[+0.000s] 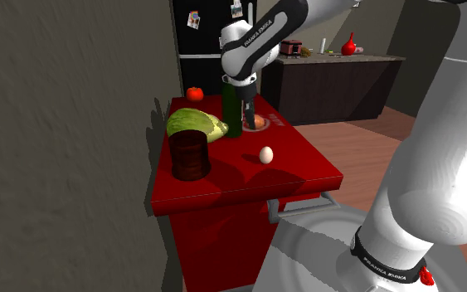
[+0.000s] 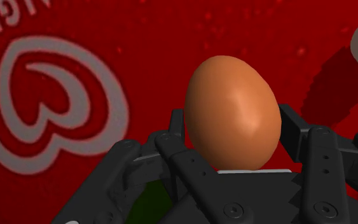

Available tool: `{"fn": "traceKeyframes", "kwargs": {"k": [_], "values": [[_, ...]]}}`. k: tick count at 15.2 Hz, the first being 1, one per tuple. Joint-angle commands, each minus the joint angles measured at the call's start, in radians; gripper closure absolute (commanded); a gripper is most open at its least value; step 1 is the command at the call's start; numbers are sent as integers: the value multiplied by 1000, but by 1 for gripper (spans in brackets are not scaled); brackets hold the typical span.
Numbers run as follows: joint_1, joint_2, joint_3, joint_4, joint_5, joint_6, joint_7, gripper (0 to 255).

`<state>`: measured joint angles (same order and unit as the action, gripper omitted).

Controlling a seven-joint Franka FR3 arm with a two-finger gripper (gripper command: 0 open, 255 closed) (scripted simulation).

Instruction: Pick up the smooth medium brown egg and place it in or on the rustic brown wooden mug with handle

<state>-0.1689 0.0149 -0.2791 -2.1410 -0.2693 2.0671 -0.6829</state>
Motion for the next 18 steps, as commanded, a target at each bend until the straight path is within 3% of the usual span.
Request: {"fn": "traceKeyframes", "kwargs": {"k": [1, 18], "values": [[1, -11, 1, 15, 1, -25, -4, 255], [9, -78, 10, 170, 5, -244, -41, 255]]}}
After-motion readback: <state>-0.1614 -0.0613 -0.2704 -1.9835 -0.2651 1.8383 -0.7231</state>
